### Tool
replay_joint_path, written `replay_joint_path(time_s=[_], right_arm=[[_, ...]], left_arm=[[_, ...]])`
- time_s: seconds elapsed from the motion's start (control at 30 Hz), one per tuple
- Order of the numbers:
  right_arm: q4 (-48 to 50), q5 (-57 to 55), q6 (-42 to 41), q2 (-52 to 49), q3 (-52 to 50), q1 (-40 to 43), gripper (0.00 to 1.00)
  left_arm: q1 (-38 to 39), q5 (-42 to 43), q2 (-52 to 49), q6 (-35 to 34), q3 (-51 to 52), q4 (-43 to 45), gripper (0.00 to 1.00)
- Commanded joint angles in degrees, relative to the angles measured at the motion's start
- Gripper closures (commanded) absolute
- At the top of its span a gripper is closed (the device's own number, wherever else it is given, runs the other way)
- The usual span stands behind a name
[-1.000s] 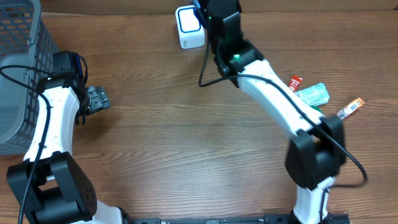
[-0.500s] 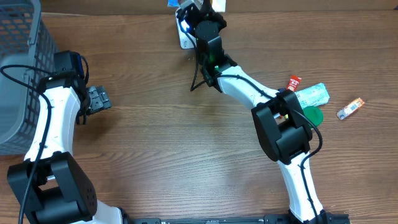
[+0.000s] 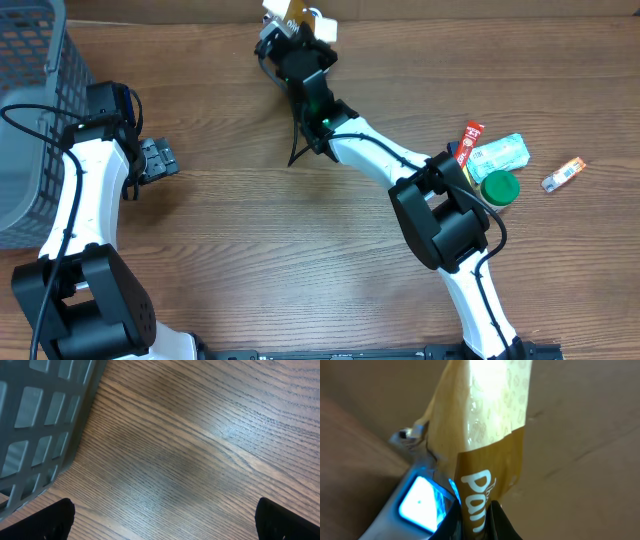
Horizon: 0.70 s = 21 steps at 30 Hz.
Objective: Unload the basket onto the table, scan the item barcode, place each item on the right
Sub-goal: 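Hold the snack bag under the white scanner, then carry the snack bag right and drop it beside the jar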
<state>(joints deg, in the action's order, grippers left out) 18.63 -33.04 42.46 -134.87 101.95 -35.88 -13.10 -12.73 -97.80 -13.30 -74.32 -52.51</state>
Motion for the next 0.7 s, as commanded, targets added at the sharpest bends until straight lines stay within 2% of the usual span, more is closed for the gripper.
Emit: replay_joint_path(time_s=[0.0, 0.17, 0.3, 0.43, 0.67], right_arm=[[-1.40, -0.20, -0.63, 0.26, 0.87, -0.48, 0.96], [1.84, -4.55, -0.63, 2.47, 0.87, -0.48, 0.97], [-3.37, -4.74, -4.42, 9.31, 0.87, -0.02, 0.97], [-15.15, -4.31, -13.14, 16.13, 0.87, 0.79, 0.96], [-47.60, -0.83, -33.27, 24.59, 0.87, 4.68, 0.97]], left_arm=[[0.37, -0.76, 1.16, 0.66, -0.83, 0.07, 0.00], [0.37, -0.76, 1.16, 0.63, -0.83, 0.07, 0.00], [0.37, -0.76, 1.16, 0.63, -0.83, 0.07, 0.00], [0.37, -0.76, 1.16, 0.63, -0.83, 0.07, 0.00], [0.37, -0.76, 1.16, 0.63, -0.83, 0.07, 0.00]])
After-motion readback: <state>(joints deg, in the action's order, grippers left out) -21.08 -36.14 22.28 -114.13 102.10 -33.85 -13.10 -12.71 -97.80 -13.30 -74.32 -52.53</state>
